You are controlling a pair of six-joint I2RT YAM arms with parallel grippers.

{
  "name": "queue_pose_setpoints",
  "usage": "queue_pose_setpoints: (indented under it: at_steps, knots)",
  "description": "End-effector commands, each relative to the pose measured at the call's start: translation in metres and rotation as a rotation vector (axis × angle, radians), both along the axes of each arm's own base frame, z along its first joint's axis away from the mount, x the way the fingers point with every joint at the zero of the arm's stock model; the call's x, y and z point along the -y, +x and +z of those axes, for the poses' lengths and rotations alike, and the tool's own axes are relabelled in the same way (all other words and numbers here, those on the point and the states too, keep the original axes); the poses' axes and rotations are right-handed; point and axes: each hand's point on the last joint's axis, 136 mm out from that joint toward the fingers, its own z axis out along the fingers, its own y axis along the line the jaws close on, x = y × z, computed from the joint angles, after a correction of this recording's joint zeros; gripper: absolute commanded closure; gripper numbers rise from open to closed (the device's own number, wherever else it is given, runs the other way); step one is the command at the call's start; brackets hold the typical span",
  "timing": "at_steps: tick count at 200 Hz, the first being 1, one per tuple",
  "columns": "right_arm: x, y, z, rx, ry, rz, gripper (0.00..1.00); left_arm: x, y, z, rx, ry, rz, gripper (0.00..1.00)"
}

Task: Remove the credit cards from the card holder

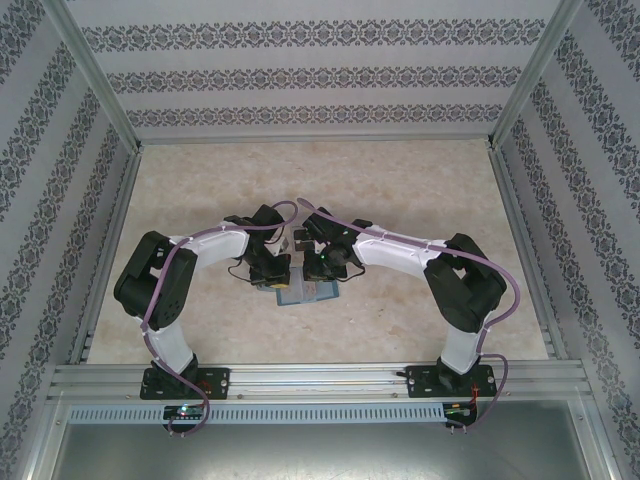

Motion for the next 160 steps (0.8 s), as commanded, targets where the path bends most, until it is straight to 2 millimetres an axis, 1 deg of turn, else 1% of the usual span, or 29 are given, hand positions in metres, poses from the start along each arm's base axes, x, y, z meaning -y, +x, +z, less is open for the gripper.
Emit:
queue_pose_setpoints:
  at_steps: [1,64,123,160]
  knots:
    - [-0.003,-0.008,0.000,-0.025,0.008,0.003,0.85,-0.022,-0.011,-0.024,-0.042,0.104,-0.004,1.00]
    - [0.003,-0.005,0.004,0.003,-0.028,0.011,0.94,-0.021,-0.009,-0.019,-0.030,0.102,-0.004,1.00]
    - [0.006,0.003,0.021,0.047,-0.010,0.007,0.94,-0.018,-0.004,-0.008,-0.002,0.085,-0.004,0.99]
    - [0.011,0.007,0.031,0.070,-0.008,0.015,0.95,-0.014,0.005,0.007,0.035,0.068,0.001,0.97]
